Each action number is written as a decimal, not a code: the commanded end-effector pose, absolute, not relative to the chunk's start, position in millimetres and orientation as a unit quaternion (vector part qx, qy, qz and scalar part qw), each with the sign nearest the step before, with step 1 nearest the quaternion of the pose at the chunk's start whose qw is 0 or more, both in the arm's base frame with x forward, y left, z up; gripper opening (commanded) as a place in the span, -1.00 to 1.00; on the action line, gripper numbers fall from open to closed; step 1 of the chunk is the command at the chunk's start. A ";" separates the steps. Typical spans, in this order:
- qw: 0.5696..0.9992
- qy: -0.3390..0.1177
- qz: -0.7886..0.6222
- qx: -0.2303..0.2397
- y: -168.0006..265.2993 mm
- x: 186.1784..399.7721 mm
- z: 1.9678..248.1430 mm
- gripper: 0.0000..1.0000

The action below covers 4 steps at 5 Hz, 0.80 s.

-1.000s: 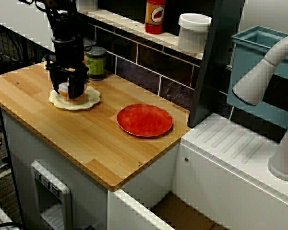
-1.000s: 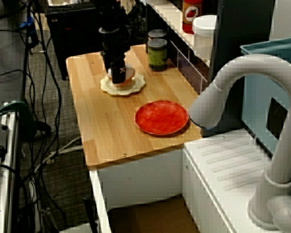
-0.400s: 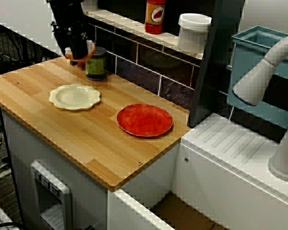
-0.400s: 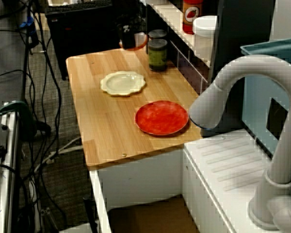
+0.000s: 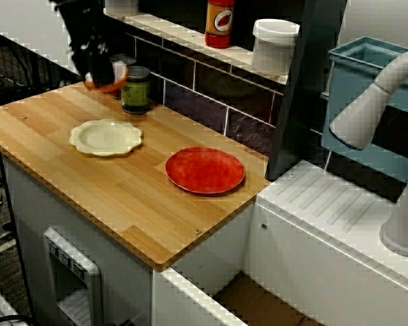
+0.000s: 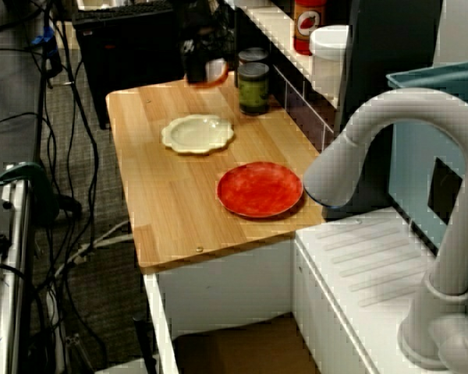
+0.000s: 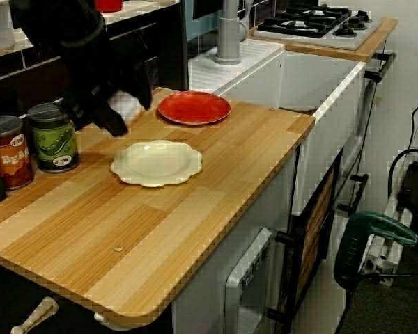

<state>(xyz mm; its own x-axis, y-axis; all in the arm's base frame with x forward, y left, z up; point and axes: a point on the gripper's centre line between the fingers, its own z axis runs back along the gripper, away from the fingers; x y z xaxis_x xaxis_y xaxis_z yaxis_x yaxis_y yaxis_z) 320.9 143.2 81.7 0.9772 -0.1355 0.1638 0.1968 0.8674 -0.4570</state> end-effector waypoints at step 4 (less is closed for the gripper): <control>0.980 -0.110 -0.125 -0.107 106.4 329.4 108.4 -1.00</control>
